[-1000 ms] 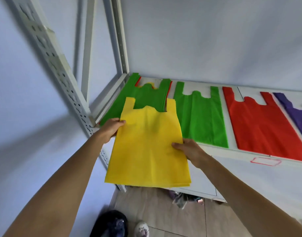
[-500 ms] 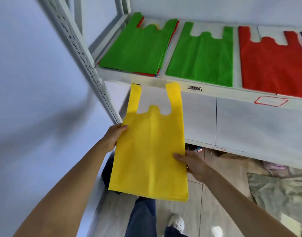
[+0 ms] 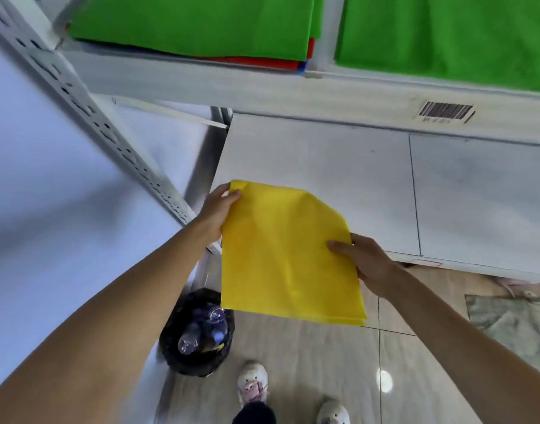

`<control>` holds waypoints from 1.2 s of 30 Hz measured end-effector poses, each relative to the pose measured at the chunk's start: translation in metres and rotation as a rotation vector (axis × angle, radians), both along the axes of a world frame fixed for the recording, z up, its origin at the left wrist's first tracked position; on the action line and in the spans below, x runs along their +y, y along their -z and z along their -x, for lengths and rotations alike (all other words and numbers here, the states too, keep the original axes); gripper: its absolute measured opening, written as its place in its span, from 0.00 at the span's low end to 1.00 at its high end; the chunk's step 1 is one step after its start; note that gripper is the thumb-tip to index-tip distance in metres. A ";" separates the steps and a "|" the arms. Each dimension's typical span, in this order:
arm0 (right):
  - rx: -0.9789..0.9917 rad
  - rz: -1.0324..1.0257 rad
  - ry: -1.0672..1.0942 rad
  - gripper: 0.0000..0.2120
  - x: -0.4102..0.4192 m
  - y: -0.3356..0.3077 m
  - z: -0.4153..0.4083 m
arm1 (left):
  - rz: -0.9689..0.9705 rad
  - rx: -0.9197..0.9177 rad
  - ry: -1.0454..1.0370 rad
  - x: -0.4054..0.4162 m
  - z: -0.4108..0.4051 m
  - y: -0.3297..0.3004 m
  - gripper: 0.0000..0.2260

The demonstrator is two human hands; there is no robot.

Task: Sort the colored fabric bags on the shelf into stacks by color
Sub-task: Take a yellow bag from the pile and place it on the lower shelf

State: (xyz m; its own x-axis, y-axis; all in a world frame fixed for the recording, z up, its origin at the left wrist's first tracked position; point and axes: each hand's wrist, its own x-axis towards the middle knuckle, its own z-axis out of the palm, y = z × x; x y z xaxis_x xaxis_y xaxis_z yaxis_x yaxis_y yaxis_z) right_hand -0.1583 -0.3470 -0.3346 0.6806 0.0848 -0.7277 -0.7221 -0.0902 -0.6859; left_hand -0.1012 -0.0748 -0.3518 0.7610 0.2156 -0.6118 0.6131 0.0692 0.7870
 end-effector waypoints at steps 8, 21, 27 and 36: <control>-0.419 0.035 0.116 0.17 0.031 0.036 -0.176 | 0.071 -0.303 -0.021 0.030 -0.189 0.042 0.17; -0.191 0.174 0.143 0.19 0.042 0.269 -0.205 | -0.423 -0.202 0.373 0.050 -0.219 0.249 0.14; -0.181 0.258 0.127 0.24 0.043 0.310 -0.210 | -0.457 -0.160 0.275 0.065 -0.221 0.301 0.16; -0.166 0.368 0.101 0.31 0.046 0.305 -0.223 | -0.719 -0.236 0.173 0.044 -0.240 0.281 0.23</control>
